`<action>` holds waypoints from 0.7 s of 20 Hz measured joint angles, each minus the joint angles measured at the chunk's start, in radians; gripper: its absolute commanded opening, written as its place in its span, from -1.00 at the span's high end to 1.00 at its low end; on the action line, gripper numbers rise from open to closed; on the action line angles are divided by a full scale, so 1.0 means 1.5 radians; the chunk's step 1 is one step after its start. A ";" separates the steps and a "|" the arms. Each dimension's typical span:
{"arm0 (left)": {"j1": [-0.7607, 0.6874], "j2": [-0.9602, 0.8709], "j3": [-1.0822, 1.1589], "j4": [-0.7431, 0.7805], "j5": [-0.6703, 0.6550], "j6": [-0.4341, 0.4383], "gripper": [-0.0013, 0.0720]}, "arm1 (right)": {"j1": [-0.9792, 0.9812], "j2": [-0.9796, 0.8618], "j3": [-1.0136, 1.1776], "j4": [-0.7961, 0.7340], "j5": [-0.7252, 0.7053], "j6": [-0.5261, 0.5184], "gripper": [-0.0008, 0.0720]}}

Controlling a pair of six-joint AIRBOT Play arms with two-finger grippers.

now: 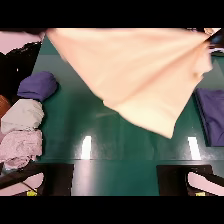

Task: Fold the shirts.

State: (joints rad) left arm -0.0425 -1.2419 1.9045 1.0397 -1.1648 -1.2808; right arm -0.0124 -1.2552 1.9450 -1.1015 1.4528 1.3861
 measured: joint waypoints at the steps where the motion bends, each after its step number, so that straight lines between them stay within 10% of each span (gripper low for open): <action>1: 0.000 0.041 0.025 0.005 0.005 0.000 0.89 | -0.015 0.023 0.026 0.001 -0.007 0.000 0.94; 14: -0.001 0.299 0.100 0.035 0.130 -0.092 0.89 | -0.183 0.245 0.100 0.006 -0.110 -0.028 0.94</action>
State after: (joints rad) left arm -0.0437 -0.7929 2.0541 1.0920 -0.9699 -1.4181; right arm -0.2867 -0.8883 2.0953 -1.0927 1.2873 1.3434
